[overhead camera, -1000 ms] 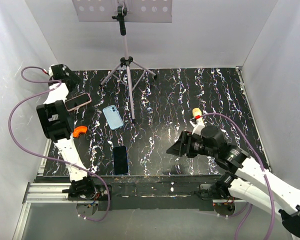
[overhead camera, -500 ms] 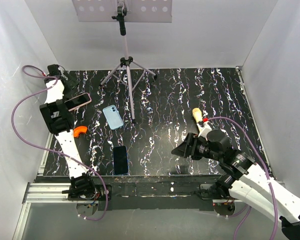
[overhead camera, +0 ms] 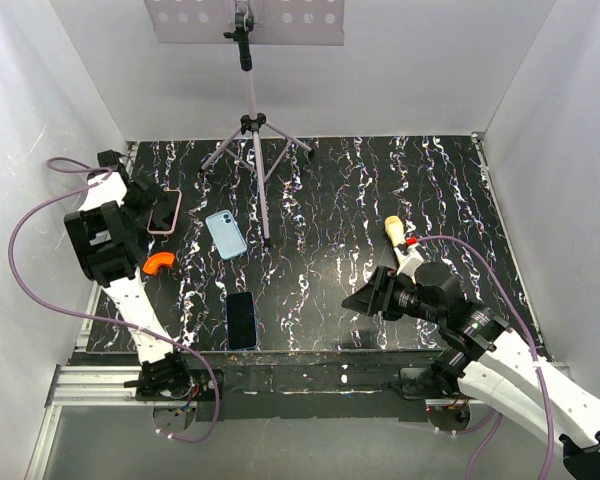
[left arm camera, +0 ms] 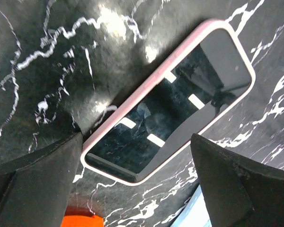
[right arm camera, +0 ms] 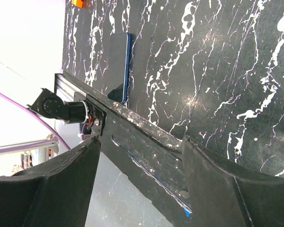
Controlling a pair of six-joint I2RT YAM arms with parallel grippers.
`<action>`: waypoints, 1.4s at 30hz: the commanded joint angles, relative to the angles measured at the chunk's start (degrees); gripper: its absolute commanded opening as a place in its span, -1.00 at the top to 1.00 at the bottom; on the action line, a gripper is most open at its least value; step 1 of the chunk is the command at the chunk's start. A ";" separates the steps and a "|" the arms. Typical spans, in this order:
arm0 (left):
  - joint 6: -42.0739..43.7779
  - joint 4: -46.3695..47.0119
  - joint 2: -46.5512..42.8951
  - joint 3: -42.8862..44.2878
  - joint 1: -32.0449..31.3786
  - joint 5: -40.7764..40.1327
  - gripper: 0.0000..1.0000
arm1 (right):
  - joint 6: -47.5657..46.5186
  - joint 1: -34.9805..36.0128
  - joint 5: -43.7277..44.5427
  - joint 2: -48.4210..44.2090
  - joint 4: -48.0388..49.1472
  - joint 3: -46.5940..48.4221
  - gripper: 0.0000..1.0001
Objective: Take the phone out of the phone case
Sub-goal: Pick up the phone at the center of the board.
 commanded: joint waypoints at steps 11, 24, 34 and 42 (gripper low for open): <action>11.11 -6.23 -1.18 1.60 -9.39 -8.91 -0.96 | 1.50 -0.15 0.25 -5.48 1.84 -2.26 -0.49; 12.43 -14.85 12.98 20.33 -10.36 -16.48 -0.90 | 1.32 -0.24 2.18 -7.95 -2.82 -0.94 -0.49; 10.50 -13.46 8.61 20.27 -11.15 -15.51 0.69 | 2.02 -0.33 1.83 -5.76 -2.73 0.46 -0.49; 1.38 -5.36 -16.61 2.89 -11.07 -9.29 1.00 | 1.85 -0.33 3.32 -1.10 -3.96 2.66 -0.48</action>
